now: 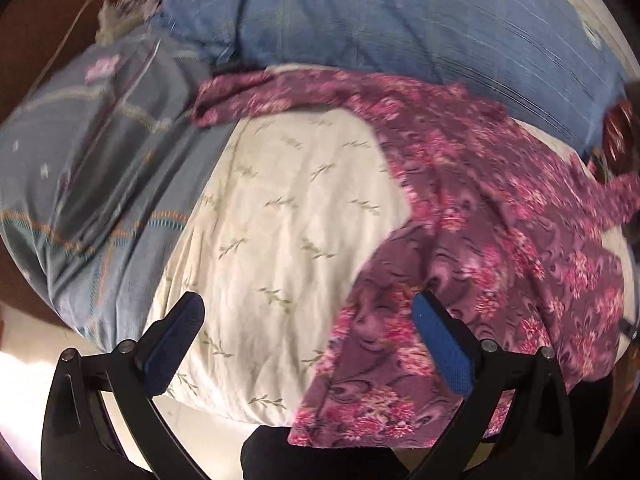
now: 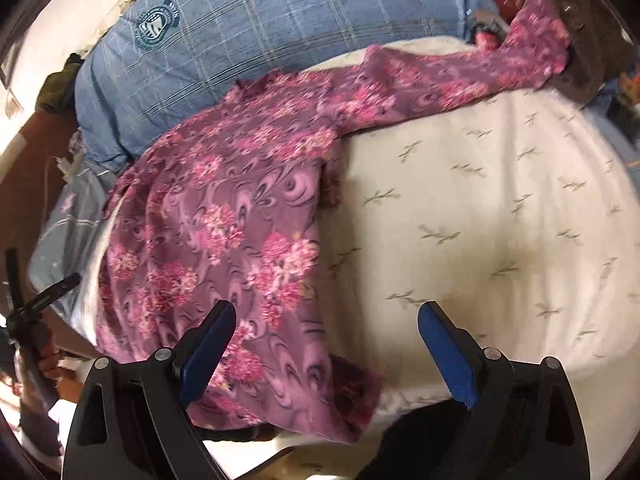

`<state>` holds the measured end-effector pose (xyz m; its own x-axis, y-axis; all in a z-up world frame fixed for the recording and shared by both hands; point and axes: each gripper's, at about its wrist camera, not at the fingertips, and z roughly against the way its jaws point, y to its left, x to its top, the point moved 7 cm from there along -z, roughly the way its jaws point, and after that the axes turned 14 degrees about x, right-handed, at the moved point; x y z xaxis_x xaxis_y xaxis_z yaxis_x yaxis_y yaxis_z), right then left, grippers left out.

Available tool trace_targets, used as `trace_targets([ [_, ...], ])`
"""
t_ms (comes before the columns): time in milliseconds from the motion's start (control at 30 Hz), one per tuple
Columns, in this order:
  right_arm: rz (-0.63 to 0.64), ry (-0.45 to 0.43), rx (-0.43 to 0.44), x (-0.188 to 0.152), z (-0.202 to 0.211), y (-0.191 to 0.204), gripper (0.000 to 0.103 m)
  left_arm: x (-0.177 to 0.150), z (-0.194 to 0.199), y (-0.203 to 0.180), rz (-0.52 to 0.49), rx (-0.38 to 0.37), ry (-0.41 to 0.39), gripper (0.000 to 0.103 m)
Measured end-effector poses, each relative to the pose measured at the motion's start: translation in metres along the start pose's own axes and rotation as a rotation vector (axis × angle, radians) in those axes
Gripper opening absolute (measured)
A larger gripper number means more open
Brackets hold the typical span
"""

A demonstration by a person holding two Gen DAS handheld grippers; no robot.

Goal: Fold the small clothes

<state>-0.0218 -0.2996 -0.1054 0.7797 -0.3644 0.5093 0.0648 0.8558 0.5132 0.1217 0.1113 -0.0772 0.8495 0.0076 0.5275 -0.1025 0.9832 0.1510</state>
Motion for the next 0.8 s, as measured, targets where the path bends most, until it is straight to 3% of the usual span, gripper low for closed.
trace_targets([
  [133, 0.02, 0.048, 0.058, -0.011, -0.019, 0.007, 0.091, -0.025, -0.024, -0.002, 0.028, -0.131, 0.144, 0.103],
  [167, 0.032, 0.055, 0.073, -0.014, -0.022, 0.009, 0.086, -0.032, -0.027, -0.009, 0.011, -0.155, 0.167, 0.103],
  [233, 0.051, 0.084, 0.098, -0.021, -0.029, 0.013, 0.074, -0.046, -0.032, -0.025, -0.038, -0.179, 0.195, 0.103],
  [267, 0.057, 0.105, 0.101, -0.025, -0.032, 0.013, 0.063, -0.051, -0.033, -0.032, -0.061, -0.171, 0.189, 0.103],
  [300, 0.064, 0.12, 0.096, -0.026, -0.035, 0.012, 0.047, -0.052, -0.031, -0.037, -0.076, -0.156, 0.159, 0.099],
  [333, 0.075, 0.129, 0.108, -0.028, -0.036, 0.013, 0.036, -0.05, -0.025, -0.042, -0.094, -0.152, 0.101, 0.089],
  [367, 0.072, 0.14, 0.135, -0.029, -0.035, 0.014, 0.007, -0.049, -0.021, -0.046, -0.109, -0.164, 0.076, 0.052],
  [400, 0.058, 0.15, 0.173, -0.029, -0.032, 0.015, 0.006, -0.048, -0.015, -0.05, -0.121, -0.192, 0.074, 0.013],
  [433, 0.036, 0.135, 0.234, -0.027, -0.022, 0.02, 0.006, -0.048, -0.01, -0.052, -0.117, -0.236, 0.104, 0.004],
  [500, 0.023, 0.086, 0.362, -0.019, 0.009, 0.037, 0.005, -0.049, 0.013, -0.047, -0.085, -0.307, 0.126, 0.004],
  [567, 0.052, 0.018, 0.416, -0.012, 0.052, 0.051, 0.005, -0.05, 0.039, -0.037, -0.094, -0.303, 0.082, 0.005],
  [667, 0.003, 0.048, 0.362, -0.021, 0.057, 0.032, 0.005, -0.06, 0.04, -0.022, -0.086, -0.227, 0.096, 0.005],
  [800, -0.124, 0.237, 0.203, -0.054, 0.007, -0.015, 0.006, -0.086, 0.005, -0.011, -0.086, -0.14, 0.228, 0.006],
])
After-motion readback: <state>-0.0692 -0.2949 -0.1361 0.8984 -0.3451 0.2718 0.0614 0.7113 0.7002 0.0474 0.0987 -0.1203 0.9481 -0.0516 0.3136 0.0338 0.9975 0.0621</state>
